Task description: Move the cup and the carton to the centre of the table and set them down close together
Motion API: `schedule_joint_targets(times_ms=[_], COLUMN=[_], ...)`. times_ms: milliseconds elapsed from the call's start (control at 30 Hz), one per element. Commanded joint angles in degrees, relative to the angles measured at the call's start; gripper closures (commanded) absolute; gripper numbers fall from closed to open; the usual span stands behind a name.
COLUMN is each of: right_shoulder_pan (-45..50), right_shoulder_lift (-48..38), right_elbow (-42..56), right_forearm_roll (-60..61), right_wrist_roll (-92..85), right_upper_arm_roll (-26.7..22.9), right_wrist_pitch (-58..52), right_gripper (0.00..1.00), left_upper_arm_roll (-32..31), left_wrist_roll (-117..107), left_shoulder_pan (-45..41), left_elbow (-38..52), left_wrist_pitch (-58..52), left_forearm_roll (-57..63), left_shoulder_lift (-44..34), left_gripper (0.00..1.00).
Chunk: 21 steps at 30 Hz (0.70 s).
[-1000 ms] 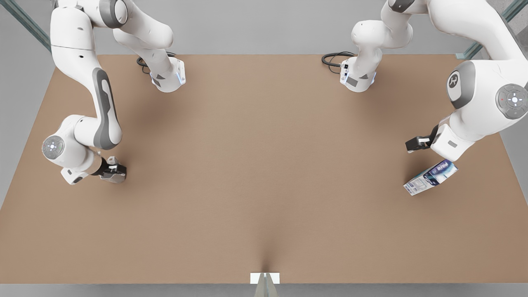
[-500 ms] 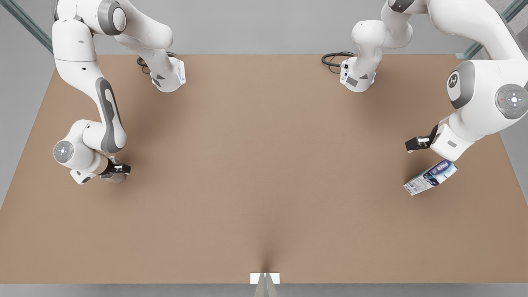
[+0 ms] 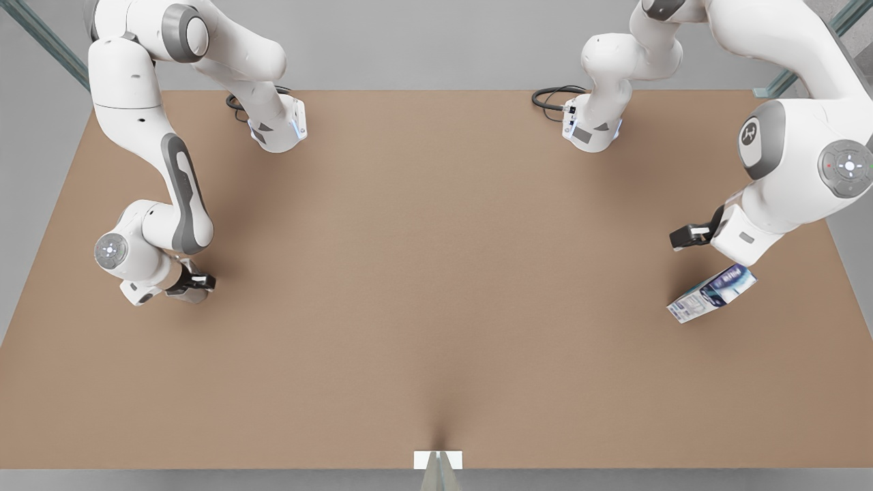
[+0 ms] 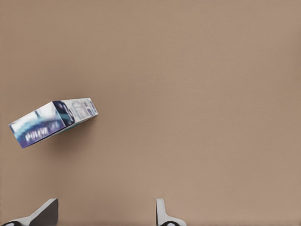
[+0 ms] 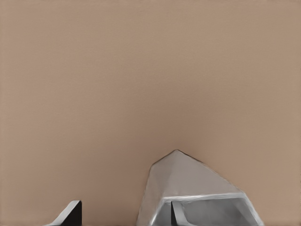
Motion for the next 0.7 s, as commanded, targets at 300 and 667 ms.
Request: schedule_joint_targets(times_ms=[300,667], right_shoulder_pan=[-0.6,-0.7], right_shoulder_lift=[-0.1,-0.4], right_elbow=[0.1,-0.2], right_forearm_roll=[0.0,-0.1], right_wrist_roll=[-0.1,-1.0], right_upper_arm_roll=[-0.1,-0.5], right_wrist_pitch=[0.0,-0.1], right_gripper=[0.73,0.79], left_upper_arm_roll=[-0.1,-0.1], left_wrist_roll=[0.0,0.0], left_shoulder_pan=[-0.1,-0.1], left_elbow=[0.1,0.0], left_wrist_pitch=[-0.1,-0.1], left_forearm_roll=[0.0,0.0], left_shoulder_lift=[-0.1,0.0], left_gripper=[0.0,0.0])
